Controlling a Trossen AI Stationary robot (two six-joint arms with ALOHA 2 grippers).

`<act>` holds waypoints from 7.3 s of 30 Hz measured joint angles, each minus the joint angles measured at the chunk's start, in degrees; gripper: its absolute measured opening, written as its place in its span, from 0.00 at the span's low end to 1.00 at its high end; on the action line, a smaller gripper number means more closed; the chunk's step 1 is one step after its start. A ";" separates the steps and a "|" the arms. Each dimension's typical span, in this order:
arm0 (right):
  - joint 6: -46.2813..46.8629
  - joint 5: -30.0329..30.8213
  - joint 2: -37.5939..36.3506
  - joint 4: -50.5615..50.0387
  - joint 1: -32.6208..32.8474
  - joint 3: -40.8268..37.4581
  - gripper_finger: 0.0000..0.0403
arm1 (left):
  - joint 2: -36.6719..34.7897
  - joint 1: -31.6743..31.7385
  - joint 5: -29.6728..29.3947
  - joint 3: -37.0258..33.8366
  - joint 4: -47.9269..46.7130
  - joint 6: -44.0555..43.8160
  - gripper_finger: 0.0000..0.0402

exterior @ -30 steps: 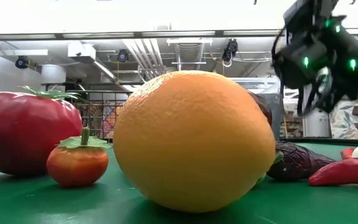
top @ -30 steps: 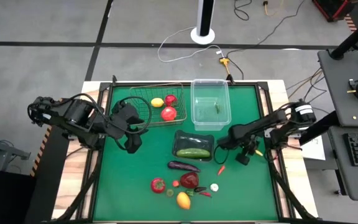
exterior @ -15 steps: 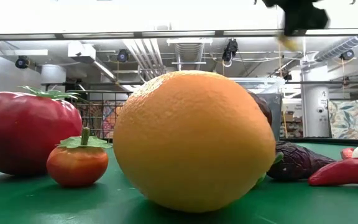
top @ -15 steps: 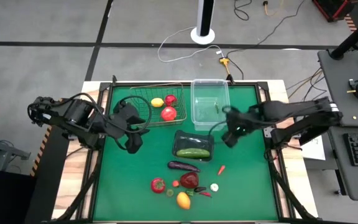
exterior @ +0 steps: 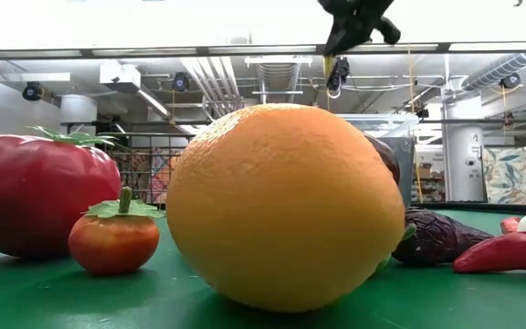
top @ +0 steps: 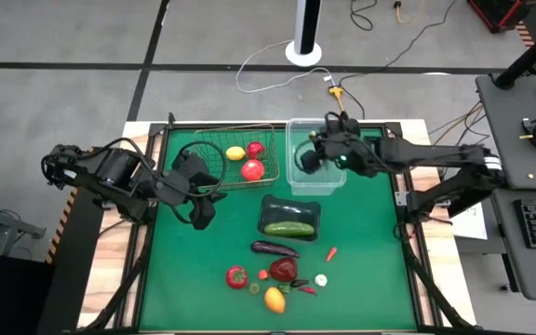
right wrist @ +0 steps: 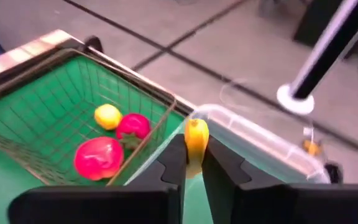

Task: Sort produce into baskets
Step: Put the yellow chili pepper into the transparent bin, then put the eggplant into the black bin, then put the orange chili pepper into the transparent bin

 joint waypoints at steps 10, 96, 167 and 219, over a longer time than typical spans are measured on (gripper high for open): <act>8.98 -13.80 4.23 -0.94 -8.60 0.08 0.35 | 0.00 -0.02 0.13 0.00 -0.10 -0.44 0.44; 58.93 -20.37 -0.24 -36.82 32.49 7.61 0.48 | 22.45 -4.94 10.16 -37.75 52.06 19.08 0.45; 58.73 -20.34 -0.26 -36.80 31.73 7.58 0.48 | 4.88 2.31 11.63 -37.68 40.51 16.68 0.29; 68.65 -25.60 2.33 -34.79 33.55 6.33 0.48 | 13.58 9.90 12.48 -19.89 26.91 23.17 0.48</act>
